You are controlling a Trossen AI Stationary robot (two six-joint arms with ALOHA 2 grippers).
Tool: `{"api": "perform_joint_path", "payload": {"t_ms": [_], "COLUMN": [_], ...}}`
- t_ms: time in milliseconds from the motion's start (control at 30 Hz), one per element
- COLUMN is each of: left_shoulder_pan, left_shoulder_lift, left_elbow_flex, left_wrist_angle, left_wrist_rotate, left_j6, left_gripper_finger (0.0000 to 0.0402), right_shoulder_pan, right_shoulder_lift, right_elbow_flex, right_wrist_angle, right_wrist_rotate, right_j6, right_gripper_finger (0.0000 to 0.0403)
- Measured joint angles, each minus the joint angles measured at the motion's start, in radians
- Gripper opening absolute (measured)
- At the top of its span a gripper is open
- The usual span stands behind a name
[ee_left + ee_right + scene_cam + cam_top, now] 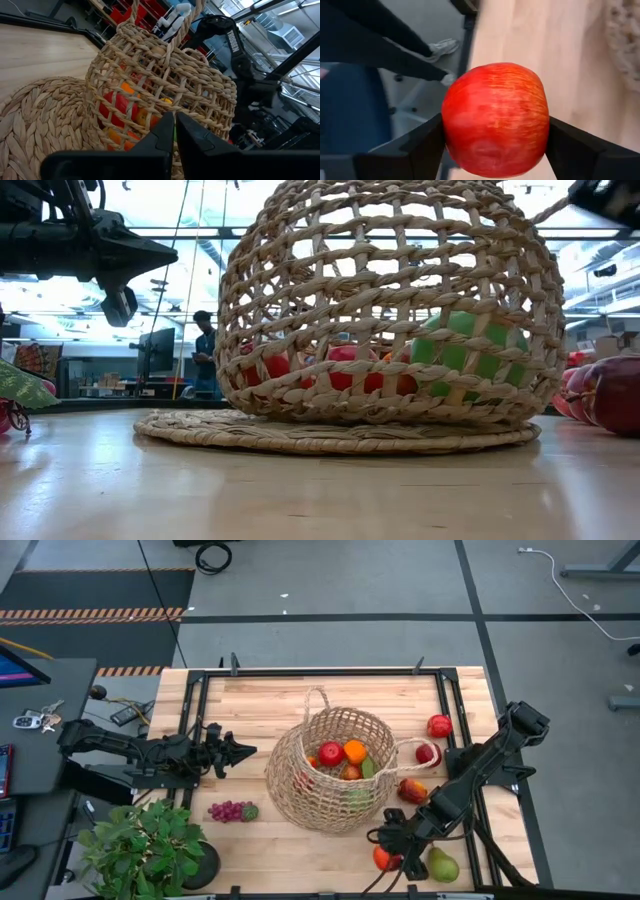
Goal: Build produce basket
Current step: Put the red apple into the brown basket
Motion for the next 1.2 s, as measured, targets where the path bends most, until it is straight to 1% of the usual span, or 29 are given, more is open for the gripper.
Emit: {"api": "perform_joint_path", "payload": {"t_ms": [133, 300, 533, 767, 933, 1033, 1200], "left_shoulder_pan": [0.0, 0.0, 0.0, 0.0, 0.0, 0.0, 0.0], "left_shoulder_lift": [0.0, 0.0, 0.0, 0.0, 0.0, 0.0, 0.0], "left_elbow_flex": [0.0, 0.0, 0.0, 0.0, 0.0, 0.0, 0.0], "left_wrist_angle": [0.0, 0.0, 0.0, 0.0, 0.0, 0.0, 0.0], "left_wrist_rotate": [0.0, 0.0, 0.0, 0.0, 0.0, 0.0, 0.0], "left_j6": [0.0, 0.0, 0.0, 0.0, 0.0, 0.0, 0.0], "left_gripper_finger": [0.0028, 0.0034, 0.0028, 0.0035, 0.0033, 0.0029, 0.0031], "right_shoulder_pan": [-0.019, -0.077, -0.176, -0.293, -0.366, -0.403, -0.468], "right_shoulder_lift": [0.0, 0.0, 0.0, -0.001, -0.002, -0.003, -0.003], "right_elbow_flex": [0.102, 0.245, 0.471, 0.721, 0.876, 0.949, 1.037], "right_wrist_angle": [-0.074, -0.175, -0.25, -0.328, -0.333, -0.338, -0.432], "right_wrist_rotate": [-0.043, -0.054, -0.058, -0.075, -0.075, -0.075, -0.075], "right_j6": [0.049, 0.08, 0.079, -0.004, -0.091, -0.149, -0.185], "right_gripper_finger": [0.0302, 0.0302, 0.0302, 0.0302, 0.0302, 0.0302, 0.0302]}}
